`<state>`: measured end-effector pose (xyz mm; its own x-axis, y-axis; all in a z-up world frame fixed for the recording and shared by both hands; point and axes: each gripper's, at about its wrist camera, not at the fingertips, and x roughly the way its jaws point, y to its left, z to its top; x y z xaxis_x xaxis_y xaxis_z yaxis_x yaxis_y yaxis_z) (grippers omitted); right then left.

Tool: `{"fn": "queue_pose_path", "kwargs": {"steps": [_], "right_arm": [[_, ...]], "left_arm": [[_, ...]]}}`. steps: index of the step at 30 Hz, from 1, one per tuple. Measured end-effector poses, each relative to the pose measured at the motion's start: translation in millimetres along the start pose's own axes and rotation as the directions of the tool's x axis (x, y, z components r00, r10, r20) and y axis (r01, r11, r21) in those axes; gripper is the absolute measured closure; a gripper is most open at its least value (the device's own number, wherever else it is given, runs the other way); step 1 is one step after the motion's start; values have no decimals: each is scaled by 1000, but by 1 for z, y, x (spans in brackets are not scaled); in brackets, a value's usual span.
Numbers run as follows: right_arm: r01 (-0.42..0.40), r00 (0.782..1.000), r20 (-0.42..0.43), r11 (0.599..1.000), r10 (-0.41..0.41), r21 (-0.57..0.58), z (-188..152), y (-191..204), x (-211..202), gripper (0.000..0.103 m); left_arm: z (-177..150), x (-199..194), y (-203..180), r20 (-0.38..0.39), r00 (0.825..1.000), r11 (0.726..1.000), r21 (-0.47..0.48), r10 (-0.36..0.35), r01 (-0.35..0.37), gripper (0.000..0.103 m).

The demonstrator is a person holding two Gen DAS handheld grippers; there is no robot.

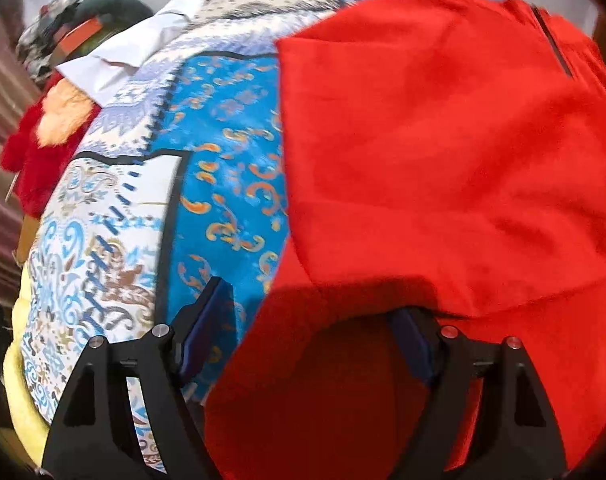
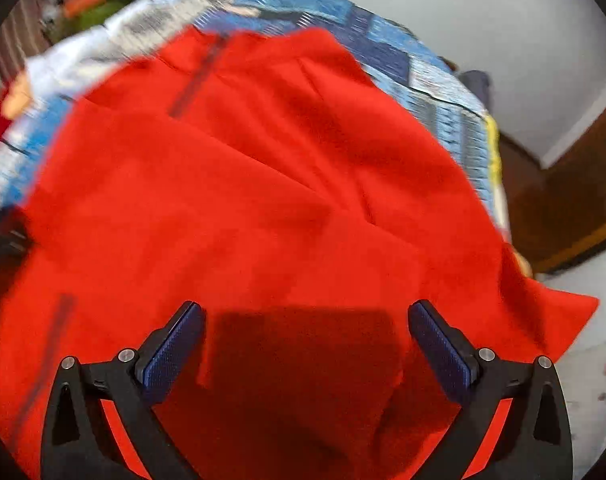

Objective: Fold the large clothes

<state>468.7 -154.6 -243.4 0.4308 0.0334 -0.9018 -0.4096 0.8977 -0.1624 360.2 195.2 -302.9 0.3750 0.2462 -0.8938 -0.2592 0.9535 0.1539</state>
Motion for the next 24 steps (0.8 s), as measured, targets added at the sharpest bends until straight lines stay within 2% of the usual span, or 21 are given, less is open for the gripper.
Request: {"fn": "queue_pose_path", "kwargs": {"steps": [4, 8, 12, 16, 19, 24], "right_arm": [[42, 999, 32, 996, -44, 84, -12, -36, -9, 1], [149, 986, 51, 975, -160, 166, -31, -84, -25, 1], [216, 973, 29, 951, -228, 223, -58, -123, -38, 1], [163, 984, 16, 936, -176, 311, -86, -156, -53, 1], [88, 991, 58, 920, -119, 382, -107, -180, -75, 1], [6, 988, 129, 873, -79, 488, -128, -217, -102, 1]], "left_arm": [[2, -5, 14, 10, 1000, 999, -41, 3, -3, 32], [0, -11, 20, -9, 1000, 995, -94, -17, 16, 33], [-3, -11, 14, -25, 1000, 995, -94, 13, -15, 33], [7, -7, 12, -52, 998, 997, -69, 23, -27, 33], [0, -22, 13, -70, 997, 997, -77, -21, 16, 33], [7, -62, 15, -23, 999, 999, -40, -32, 31, 31]]}}
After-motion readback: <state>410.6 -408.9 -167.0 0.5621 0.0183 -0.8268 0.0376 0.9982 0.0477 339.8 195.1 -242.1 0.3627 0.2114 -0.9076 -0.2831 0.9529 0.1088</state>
